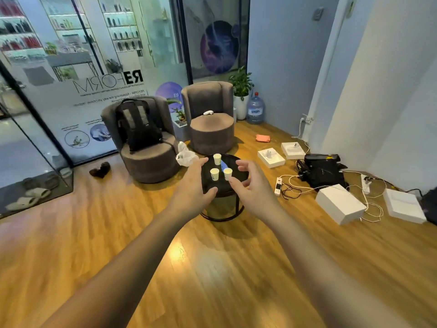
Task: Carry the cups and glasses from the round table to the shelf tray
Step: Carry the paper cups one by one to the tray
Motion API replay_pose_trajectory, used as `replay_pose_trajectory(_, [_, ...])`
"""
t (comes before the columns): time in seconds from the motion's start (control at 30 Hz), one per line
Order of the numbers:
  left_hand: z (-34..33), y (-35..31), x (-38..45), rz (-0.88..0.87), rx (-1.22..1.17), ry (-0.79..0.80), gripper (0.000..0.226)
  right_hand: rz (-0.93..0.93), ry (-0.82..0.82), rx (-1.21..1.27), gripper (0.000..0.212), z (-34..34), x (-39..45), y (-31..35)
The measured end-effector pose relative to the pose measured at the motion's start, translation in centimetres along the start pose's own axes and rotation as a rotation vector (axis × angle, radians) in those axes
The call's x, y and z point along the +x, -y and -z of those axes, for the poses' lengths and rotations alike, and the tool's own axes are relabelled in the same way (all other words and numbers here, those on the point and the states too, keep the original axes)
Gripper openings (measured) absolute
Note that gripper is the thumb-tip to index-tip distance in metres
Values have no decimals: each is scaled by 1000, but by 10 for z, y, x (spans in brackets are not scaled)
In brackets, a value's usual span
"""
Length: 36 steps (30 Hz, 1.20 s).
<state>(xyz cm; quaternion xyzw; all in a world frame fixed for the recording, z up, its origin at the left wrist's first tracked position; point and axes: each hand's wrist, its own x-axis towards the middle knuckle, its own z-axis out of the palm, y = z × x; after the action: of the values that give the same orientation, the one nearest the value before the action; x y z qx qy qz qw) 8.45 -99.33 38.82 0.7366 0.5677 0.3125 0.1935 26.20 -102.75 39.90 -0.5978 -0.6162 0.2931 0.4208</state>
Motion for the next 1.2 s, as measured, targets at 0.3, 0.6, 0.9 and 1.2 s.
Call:
replay_pose_trajectory(0.3, [-83,79,168,89,-70,109,85,-104,63,-51,51,-30,170,-92])
replay_pose_trajectory(0.6, [-149,151,331,336,-129,203,84,-195,224,-104,53,-58,359,-169])
replay_pose_trajectory(0.9, [-209,252,419,501,-173,262,85,-223,360,-143,50,-132,482,-231])
replay_pose_trajectory(1.2, [-300,405,537,616,-118,457,84,-405,428,-195,58,-242,610,-331])
